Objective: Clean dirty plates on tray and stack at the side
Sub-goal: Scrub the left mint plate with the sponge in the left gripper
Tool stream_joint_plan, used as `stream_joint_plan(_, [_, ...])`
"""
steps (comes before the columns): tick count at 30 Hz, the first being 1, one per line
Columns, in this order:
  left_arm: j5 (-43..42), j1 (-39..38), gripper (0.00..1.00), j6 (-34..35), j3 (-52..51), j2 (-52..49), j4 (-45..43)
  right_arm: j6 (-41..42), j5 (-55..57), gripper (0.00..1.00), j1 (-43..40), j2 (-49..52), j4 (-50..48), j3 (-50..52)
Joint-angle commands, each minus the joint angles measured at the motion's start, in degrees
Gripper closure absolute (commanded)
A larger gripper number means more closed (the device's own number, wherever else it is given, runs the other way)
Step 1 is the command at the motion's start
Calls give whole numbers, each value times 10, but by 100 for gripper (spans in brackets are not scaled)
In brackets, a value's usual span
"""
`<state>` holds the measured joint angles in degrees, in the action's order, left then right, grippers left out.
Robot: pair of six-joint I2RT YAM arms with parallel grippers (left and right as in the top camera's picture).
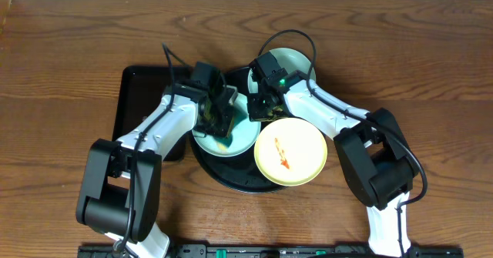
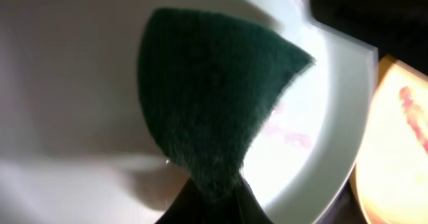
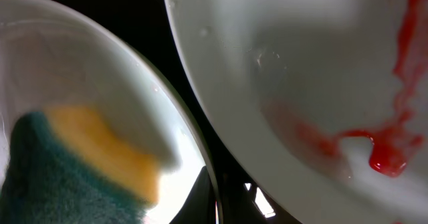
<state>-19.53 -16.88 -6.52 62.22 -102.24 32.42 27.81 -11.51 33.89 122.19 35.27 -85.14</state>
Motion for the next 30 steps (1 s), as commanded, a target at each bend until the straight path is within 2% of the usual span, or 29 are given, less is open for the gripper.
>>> stream_joint_plan(1, [43, -2, 93, -48, -2, -1, -41, 2, -2, 99, 2, 13, 1, 1])
stream_joint_plan(4, [177, -2, 93, 50, -2, -1, -107, 2, -1, 99, 2, 13, 1, 1])
stream_joint_plan(7, [262, -2, 93, 148, -2, -1, -134, 2, -1, 99, 2, 13, 1, 1])
stream_joint_plan(10, [280, -2, 92, 252, -2, -1, -120, 2, -2, 99, 2, 13, 1, 1])
stream_joint_plan(13, [263, -6, 93, 369, -2, -1, -55, 2, -1, 99, 2, 13, 1, 1])
stream_joint_plan(16, [177, -13, 92, 341, -2, -1, 6, 2, -1, 99, 2, 13, 1, 1])
stream_joint_plan(22, [-88, -25, 92, 126, -2, -1, 45, 2, -2, 99, 2, 13, 1, 1])
stream_joint_plan(25, [-104, -26, 93, 82, -2, -1, 22, 2, -1, 99, 2, 13, 1, 1])
stream_joint_plan(30, [-19, -24, 92, 93, -2, -1, -63, 2, -2, 99, 2, 13, 3, 1])
